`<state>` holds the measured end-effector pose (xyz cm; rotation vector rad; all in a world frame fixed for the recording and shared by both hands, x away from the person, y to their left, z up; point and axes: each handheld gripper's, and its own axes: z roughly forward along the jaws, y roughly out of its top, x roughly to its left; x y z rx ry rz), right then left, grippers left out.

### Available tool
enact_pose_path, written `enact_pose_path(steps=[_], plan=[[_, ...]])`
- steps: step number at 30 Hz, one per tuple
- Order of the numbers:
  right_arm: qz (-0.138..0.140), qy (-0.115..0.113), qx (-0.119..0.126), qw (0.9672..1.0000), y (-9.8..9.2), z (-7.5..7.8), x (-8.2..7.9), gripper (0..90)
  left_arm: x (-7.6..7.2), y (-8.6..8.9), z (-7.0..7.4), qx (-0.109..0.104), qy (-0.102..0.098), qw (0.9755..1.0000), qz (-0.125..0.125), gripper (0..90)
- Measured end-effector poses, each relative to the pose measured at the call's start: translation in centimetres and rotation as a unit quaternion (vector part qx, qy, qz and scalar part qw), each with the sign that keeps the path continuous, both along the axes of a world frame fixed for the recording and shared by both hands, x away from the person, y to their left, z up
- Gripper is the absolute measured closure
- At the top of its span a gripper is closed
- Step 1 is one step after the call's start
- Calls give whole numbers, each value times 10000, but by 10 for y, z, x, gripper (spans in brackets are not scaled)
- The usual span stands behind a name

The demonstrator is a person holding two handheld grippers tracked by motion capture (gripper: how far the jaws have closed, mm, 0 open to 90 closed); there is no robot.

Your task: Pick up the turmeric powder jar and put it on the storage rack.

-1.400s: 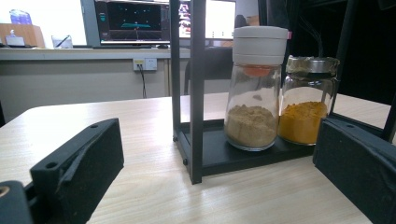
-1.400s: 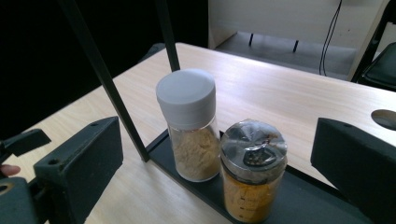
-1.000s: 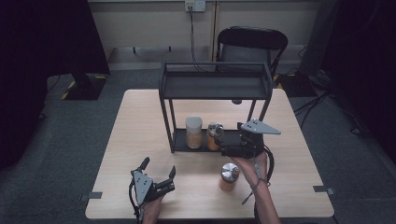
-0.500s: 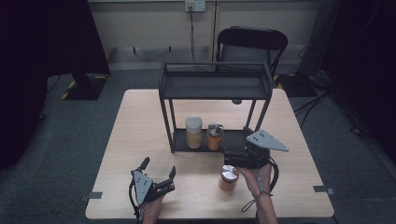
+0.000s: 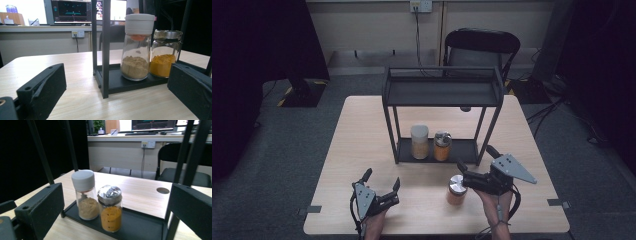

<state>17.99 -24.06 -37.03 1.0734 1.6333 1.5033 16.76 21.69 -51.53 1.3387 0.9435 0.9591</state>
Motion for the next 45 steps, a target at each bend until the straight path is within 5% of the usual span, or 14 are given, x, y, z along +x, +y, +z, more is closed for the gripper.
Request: enact_pose_path(steps=[7,11,18,31,45], plan=[[29,-167,120,9998,-5,-15,-10,19,0,0,0,-1,2,10000,-4,14],[-180,-253,-40,9995,-2,-21,-17,14,0,0,0,-2,4,10000,-1,15],[-409,-501,132,9978,-2,-41,-28,12,0,0,0,-4,5,10000,0,14],[-1034,-834,269,9908,-3,-85,-42,0,0,0,0,0,5,10000,-11,14],[-1298,-661,143,9892,-3,-117,-40,0,0,0,0,-1,2,10000,-13,14]])
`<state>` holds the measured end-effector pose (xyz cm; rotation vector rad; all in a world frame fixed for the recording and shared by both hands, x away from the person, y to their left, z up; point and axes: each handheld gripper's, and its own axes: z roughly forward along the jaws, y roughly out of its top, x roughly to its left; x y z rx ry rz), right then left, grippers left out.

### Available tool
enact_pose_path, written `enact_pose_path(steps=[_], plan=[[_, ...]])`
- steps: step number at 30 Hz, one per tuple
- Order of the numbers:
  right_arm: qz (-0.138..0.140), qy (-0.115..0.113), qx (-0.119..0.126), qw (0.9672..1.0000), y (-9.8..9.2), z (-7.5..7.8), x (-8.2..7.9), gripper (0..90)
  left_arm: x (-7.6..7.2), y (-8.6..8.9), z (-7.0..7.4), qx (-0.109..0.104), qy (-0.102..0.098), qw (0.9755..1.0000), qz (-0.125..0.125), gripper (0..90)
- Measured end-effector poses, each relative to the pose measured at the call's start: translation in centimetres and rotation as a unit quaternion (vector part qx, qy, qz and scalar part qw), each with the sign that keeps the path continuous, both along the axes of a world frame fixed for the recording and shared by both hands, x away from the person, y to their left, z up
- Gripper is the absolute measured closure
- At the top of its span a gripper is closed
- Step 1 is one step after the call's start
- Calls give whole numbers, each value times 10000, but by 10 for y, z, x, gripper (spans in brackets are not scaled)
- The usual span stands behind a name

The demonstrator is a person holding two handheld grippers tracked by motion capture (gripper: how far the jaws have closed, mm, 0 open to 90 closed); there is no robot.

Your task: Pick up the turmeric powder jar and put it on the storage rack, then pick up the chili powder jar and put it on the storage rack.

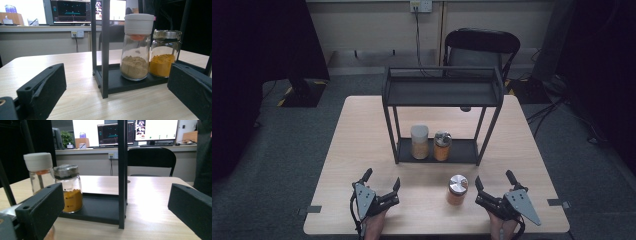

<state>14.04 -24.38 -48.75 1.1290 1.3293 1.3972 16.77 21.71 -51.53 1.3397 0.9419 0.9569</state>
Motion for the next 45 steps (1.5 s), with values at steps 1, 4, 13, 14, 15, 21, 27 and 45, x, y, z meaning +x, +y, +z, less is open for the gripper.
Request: enact_pose_path(steps=[1,4,13,14,15,21,27,45], plan=[[-16,16,-6,10000,0,-1,0,0,0,0,0,1,2,10000,3,15],[-92,70,-46,9999,1,-5,2,0,0,0,0,1,4,10000,4,16],[-141,261,-34,9996,4,-15,10,0,0,0,0,0,4,10000,7,16],[-141,274,-49,9995,5,-15,10,0,0,0,0,-2,3,10000,7,16],[-141,270,-62,9995,5,-15,10,0,0,0,0,-2,3,10000,5,16],[-108,268,13,9996,2,-18,11,1,0,0,0,-2,1,10000,10,16],[-153,274,40,9995,4,-18,11,0,0,0,0,0,3,10000,11,16],[127,228,229,9994,-8,-11,11,0,0,0,0,1,1,10000,17,16]])
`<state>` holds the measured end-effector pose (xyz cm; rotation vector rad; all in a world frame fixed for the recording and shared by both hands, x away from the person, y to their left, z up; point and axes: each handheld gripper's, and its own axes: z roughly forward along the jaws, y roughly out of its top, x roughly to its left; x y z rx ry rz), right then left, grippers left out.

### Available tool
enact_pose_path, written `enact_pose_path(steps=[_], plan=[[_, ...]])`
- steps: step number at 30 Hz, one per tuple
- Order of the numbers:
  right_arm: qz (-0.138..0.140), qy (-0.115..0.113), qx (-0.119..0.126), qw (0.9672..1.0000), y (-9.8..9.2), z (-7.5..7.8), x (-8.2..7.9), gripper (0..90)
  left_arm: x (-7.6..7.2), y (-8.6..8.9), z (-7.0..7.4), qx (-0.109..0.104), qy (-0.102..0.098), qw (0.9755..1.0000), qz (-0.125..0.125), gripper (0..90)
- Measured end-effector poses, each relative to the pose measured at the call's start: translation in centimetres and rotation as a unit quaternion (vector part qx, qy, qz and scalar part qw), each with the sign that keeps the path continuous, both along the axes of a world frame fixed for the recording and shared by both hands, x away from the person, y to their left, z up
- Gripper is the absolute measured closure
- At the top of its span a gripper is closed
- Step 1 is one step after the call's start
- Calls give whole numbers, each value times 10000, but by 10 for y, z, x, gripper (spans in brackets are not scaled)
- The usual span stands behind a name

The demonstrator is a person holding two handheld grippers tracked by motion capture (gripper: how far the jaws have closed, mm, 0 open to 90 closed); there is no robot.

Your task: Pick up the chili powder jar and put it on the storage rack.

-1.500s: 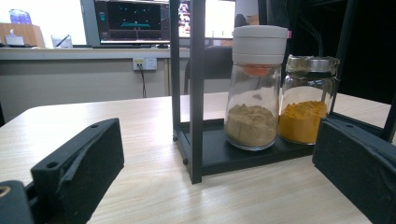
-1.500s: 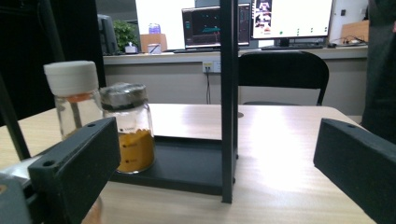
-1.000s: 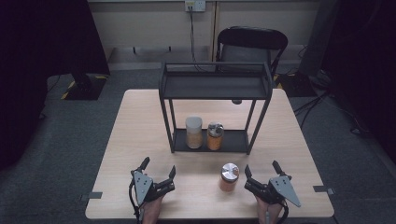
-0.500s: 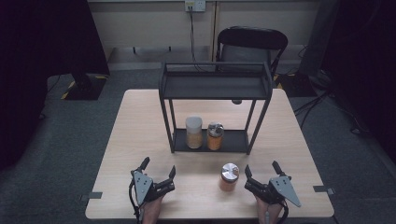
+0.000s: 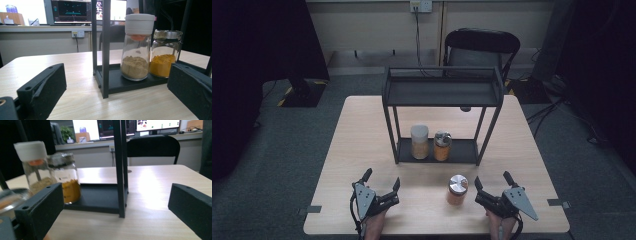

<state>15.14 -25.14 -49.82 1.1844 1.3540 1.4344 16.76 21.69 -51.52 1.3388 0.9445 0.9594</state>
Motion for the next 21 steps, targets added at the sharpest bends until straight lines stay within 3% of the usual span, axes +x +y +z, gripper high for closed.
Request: enact_pose_path(steps=[11,21], plan=[[380,43,112,9992,-2,15,-4,0,0,0,0,-3,-5,10000,3,16],[587,-1,-76,9982,-3,27,-8,0,0,0,0,1,-8,10000,3,16]])
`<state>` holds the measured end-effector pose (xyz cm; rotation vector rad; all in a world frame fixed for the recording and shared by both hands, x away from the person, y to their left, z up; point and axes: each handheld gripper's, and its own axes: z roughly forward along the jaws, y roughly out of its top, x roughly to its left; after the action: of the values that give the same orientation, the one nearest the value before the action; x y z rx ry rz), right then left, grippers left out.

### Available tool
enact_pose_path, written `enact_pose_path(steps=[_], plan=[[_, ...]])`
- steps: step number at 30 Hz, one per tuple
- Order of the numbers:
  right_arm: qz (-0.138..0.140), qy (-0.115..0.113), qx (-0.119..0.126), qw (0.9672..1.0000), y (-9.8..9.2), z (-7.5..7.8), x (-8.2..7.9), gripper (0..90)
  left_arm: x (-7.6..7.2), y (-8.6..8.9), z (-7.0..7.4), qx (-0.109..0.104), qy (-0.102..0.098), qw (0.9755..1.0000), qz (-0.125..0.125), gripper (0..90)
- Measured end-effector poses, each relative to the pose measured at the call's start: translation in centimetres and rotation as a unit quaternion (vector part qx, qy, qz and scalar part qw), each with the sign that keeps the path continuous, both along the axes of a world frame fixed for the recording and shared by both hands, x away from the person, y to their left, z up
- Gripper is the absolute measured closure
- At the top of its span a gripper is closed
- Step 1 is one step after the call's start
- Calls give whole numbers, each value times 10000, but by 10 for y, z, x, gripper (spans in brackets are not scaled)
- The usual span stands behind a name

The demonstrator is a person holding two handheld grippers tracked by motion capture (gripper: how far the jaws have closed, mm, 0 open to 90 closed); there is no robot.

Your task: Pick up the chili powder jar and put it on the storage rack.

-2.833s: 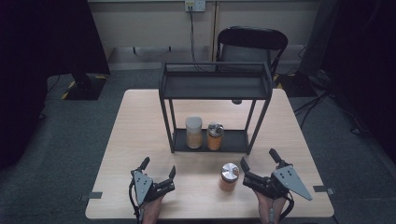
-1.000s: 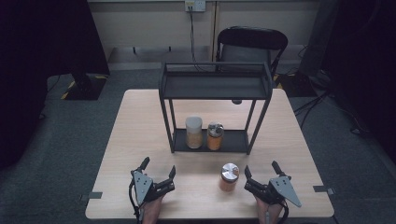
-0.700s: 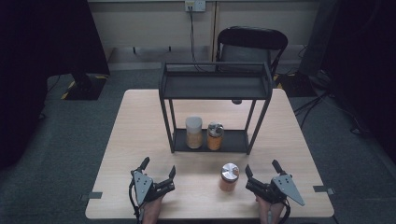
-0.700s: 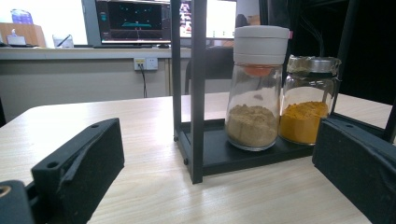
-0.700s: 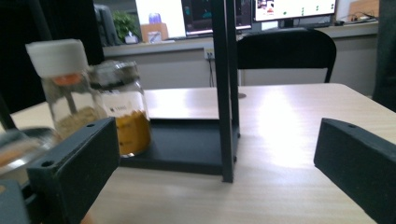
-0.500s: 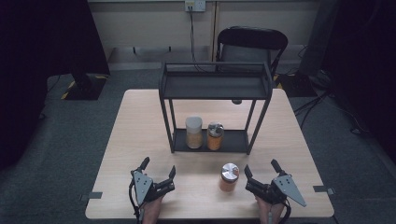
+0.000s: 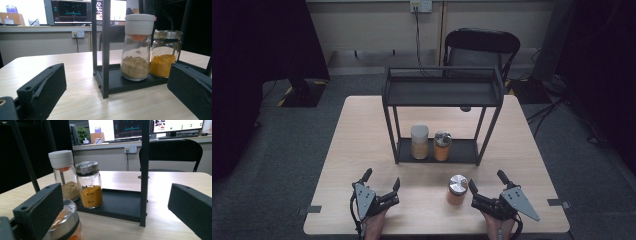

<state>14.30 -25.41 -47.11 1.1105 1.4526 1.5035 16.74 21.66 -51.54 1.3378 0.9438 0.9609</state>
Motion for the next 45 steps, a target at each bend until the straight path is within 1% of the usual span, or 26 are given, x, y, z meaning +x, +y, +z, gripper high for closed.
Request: enact_pose_path(steps=[2,4,10,16,18,22,26,32,35,36,39,41,44,45], plan=[[49,12,-6,10000,-1,3,-1,8,0,0,0,1,-1,10000,-2,16],[159,35,21,9999,-2,5,-1,18,0,0,0,0,-2,10000,-2,16],[366,-31,-98,9993,-1,11,-3,27,0,0,0,1,-4,10000,-4,16],[525,-82,-158,9985,0,16,-3,34,0,0,0,1,-7,10000,-5,16],[560,-108,-157,9983,1,16,-4,51,0,0,0,2,-9,10000,-6,16],[653,-114,-81,9978,-1,16,-4,83,0,0,0,3,-9,10000,-9,16],[630,-123,-64,9979,-1,15,-6,97,0,0,0,0,-9,10000,-7,16],[714,-143,-104,9973,0,13,-6,101,0,0,0,-8,-8,10000,1,16],[731,-169,-177,9970,2,14,-6,101,0,0,0,-7,-7,10000,-1,16],[706,-152,-210,9972,4,15,-7,99,0,0,0,-8,-8,10000,-2,16],[674,-67,-163,9976,8,16,-5,90,0,0,0,-7,-9,10000,-4,16],[628,-37,-198,9978,11,16,-5,85,0,0,0,-9,-8,10000,-4,16],[636,-11,-145,9979,15,14,-4,62,0,0,0,-8,-8,10000,-4,16],[642,-6,-160,9978,15,13,-4,58,0,0,0,-8,-9,10000,-4,16]])
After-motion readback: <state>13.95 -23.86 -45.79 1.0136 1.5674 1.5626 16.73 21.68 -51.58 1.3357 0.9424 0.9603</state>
